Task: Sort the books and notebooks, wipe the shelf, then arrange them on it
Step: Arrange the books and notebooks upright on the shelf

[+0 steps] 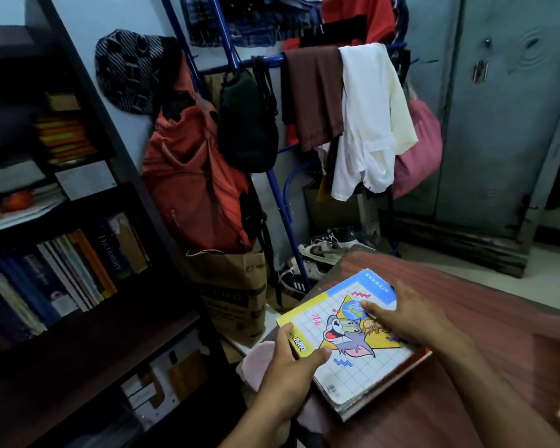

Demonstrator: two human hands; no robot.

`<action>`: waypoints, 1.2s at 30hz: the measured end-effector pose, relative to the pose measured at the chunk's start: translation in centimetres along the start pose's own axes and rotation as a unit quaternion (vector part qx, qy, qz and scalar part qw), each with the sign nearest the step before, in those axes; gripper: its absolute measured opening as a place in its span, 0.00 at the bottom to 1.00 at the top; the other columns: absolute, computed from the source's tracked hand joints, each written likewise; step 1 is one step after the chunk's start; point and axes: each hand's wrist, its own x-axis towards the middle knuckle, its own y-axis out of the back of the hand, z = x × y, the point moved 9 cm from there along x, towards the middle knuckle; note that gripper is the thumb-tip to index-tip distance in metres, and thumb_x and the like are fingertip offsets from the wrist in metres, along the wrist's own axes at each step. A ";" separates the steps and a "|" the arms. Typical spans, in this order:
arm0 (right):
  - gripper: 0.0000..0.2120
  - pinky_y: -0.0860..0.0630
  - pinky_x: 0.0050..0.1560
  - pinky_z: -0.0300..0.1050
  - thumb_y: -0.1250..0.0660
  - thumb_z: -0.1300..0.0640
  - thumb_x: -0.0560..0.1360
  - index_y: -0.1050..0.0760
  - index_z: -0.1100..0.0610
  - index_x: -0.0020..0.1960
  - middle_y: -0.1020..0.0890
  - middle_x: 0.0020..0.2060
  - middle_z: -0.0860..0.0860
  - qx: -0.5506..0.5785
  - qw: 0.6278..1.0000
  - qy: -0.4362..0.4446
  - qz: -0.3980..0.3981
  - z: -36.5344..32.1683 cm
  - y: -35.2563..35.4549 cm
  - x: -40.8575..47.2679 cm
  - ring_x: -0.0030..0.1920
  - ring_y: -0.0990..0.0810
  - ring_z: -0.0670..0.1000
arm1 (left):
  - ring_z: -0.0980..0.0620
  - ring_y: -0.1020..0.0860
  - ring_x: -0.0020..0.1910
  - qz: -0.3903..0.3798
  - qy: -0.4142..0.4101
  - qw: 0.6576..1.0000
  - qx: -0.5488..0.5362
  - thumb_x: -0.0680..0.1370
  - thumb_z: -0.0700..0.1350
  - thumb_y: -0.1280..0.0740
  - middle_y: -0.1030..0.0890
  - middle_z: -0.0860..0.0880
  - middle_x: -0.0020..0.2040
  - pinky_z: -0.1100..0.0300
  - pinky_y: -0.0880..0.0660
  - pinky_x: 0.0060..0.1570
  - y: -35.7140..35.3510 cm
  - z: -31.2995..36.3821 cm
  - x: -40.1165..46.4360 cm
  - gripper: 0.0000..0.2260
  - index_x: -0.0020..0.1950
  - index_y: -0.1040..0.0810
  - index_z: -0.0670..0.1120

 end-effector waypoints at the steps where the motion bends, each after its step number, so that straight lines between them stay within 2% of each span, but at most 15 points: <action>1: 0.46 0.23 0.55 0.51 0.44 0.18 0.65 0.36 0.49 0.70 0.19 0.60 0.49 0.014 1.000 0.004 -0.004 0.0 0.0 -0.1 0.54 0.18 0.53 | 0.51 0.15 0.54 0.011 -0.002 1.000 -0.017 0.61 0.50 0.19 0.13 0.54 0.52 0.45 0.21 0.62 0.2 -0.1 0.1 0.41 0.70 0.33 0.56; 4: 0.48 0.23 0.56 0.52 0.45 0.17 0.64 0.38 0.49 0.72 0.20 0.62 0.51 0.026 0.999 0.000 -0.019 0.3 0.0 0.0 0.56 0.19 0.54 | 0.51 0.15 0.52 0.054 -0.010 0.997 -0.051 0.75 0.38 0.24 0.14 0.54 0.49 0.44 0.21 0.60 0.8 -0.3 0.3 0.25 0.64 0.31 0.56; 7: 0.45 0.25 0.59 0.54 0.43 0.21 0.69 0.38 0.52 0.73 0.23 0.68 0.54 0.008 1.000 -0.004 -0.015 -0.2 0.1 -0.4 0.62 0.22 0.59 | 0.46 0.15 0.51 0.066 -0.001 0.994 -0.087 0.72 0.35 0.24 0.14 0.48 0.50 0.40 0.20 0.58 0.6 -0.7 0.3 0.29 0.67 0.32 0.50; 9: 0.45 0.26 0.61 0.52 0.44 0.22 0.72 0.39 0.54 0.76 0.24 0.69 0.56 -0.013 0.999 -0.008 -0.031 -0.9 0.0 -1.2 0.65 0.23 0.60 | 0.48 0.15 0.51 0.061 -0.014 0.996 -0.068 0.72 0.35 0.24 0.13 0.48 0.51 0.52 0.18 0.52 0.6 -0.3 0.3 0.28 0.68 0.30 0.46; 11: 0.44 0.27 0.62 0.50 0.47 0.24 0.75 0.38 0.55 0.77 0.24 0.70 0.56 -0.049 0.997 -0.007 -0.056 -1.6 -0.3 -2.1 0.66 0.24 0.60 | 0.52 0.16 0.50 0.090 -0.021 0.995 -0.034 0.74 0.38 0.25 0.14 0.50 0.50 0.62 0.20 0.45 2.3 0.2 0.3 0.20 0.64 0.25 0.47; 13: 0.40 0.27 0.59 0.47 0.48 0.26 0.77 0.33 0.55 0.74 0.22 0.68 0.56 -0.083 0.994 0.000 -0.066 -2.3 -0.3 -3.0 0.64 0.22 0.58 | 0.52 0.16 0.52 0.101 -0.017 0.995 0.004 0.72 0.48 0.23 0.14 0.53 0.49 0.58 0.20 0.51 4.0 1.0 0.4 0.19 0.60 0.23 0.51; 14: 0.37 0.27 0.56 0.46 0.47 0.27 0.77 0.30 0.55 0.71 0.20 0.65 0.55 -0.092 0.994 0.005 -0.061 -2.7 -0.2 -3.2 0.61 0.20 0.57 | 0.52 0.17 0.53 0.090 -0.007 0.996 0.017 0.72 0.49 0.23 0.14 0.53 0.50 0.55 0.20 0.54 4.4 1.1 0.6 0.18 0.59 0.23 0.52; 16: 0.34 0.25 0.51 0.45 0.44 0.28 0.77 0.27 0.56 0.66 0.17 0.59 0.55 -0.100 0.994 0.008 -0.052 -3.2 -0.1 -3.5 0.54 0.18 0.56 | 0.51 0.17 0.53 0.065 0.005 0.998 0.024 0.75 0.47 0.25 0.14 0.52 0.52 0.54 0.21 0.53 4.7 1.4 0.5 0.16 0.60 0.26 0.53; 18: 0.35 0.23 0.50 0.46 0.42 0.28 0.77 0.28 0.57 0.66 0.17 0.58 0.55 -0.105 0.993 0.002 -0.049 -3.5 -0.1 -3.6 0.52 0.17 0.55 | 0.53 0.17 0.53 0.057 0.005 0.997 0.045 0.76 0.47 0.26 0.15 0.53 0.53 0.56 0.22 0.52 4.9 1.4 0.5 0.15 0.59 0.27 0.53; 20: 0.35 0.24 0.52 0.46 0.43 0.29 0.78 0.27 0.59 0.66 0.18 0.60 0.55 -0.120 0.992 0.009 -0.047 -3.9 -0.1 -3.6 0.55 0.18 0.56 | 0.54 0.17 0.52 0.062 -0.002 0.996 0.067 0.76 0.47 0.26 0.15 0.54 0.53 0.55 0.21 0.54 5.0 1.6 0.4 0.15 0.59 0.27 0.54; 23: 0.36 0.29 0.61 0.47 0.46 0.30 0.79 0.26 0.60 0.68 0.24 0.68 0.58 -0.159 0.985 0.024 -0.059 -4.7 -0.5 -4.2 0.66 0.25 0.58 | 0.54 0.16 0.49 0.076 0.000 0.994 0.075 0.75 0.45 0.25 0.15 0.53 0.52 0.59 0.21 0.45 5.5 1.2 0.3 0.15 0.58 0.25 0.52; 26: 0.37 0.32 0.65 0.47 0.46 0.28 0.78 0.25 0.58 0.67 0.28 0.71 0.58 -0.180 0.982 0.043 -0.048 -6.1 -0.8 -4.6 0.71 0.32 0.58 | 0.50 0.14 0.48 0.086 0.021 0.995 0.048 0.68 0.49 0.21 0.14 0.50 0.52 0.56 0.19 0.43 6.6 0.8 0.5 0.23 0.60 0.23 0.48; 30: 0.32 0.30 0.51 0.45 0.42 0.30 0.78 0.23 0.57 0.62 0.19 0.61 0.55 -0.147 0.986 0.053 -0.064 -7.4 -2.0 -4.9 0.61 0.21 0.56 | 0.47 0.14 0.43 0.106 0.028 0.993 0.033 0.74 0.37 0.24 0.14 0.44 0.52 0.56 0.20 0.32 8.3 -0.1 0.4 0.16 0.58 0.26 0.46; 33: 0.31 0.27 0.51 0.46 0.39 0.31 0.76 0.24 0.58 0.61 0.18 0.58 0.56 -0.101 0.991 0.066 -0.052 -8.2 -3.1 -5.2 0.58 0.20 0.57 | 0.48 0.14 0.37 0.091 0.023 0.996 0.008 0.75 0.30 0.28 0.13 0.44 0.45 0.57 0.20 0.30 9.3 -0.2 -0.7 0.12 0.55 0.23 0.43; 36: 0.31 0.28 0.49 0.47 0.38 0.31 0.76 0.25 0.58 0.61 0.17 0.58 0.55 -0.073 0.992 0.082 -0.065 -9.8 -4.8 -5.8 0.58 0.20 0.57 | 0.44 0.14 0.37 0.086 0.045 0.995 -0.028 0.75 0.31 0.29 0.13 0.41 0.45 0.51 0.18 0.32 11.6 -0.5 -1.9 0.11 0.56 0.20 0.41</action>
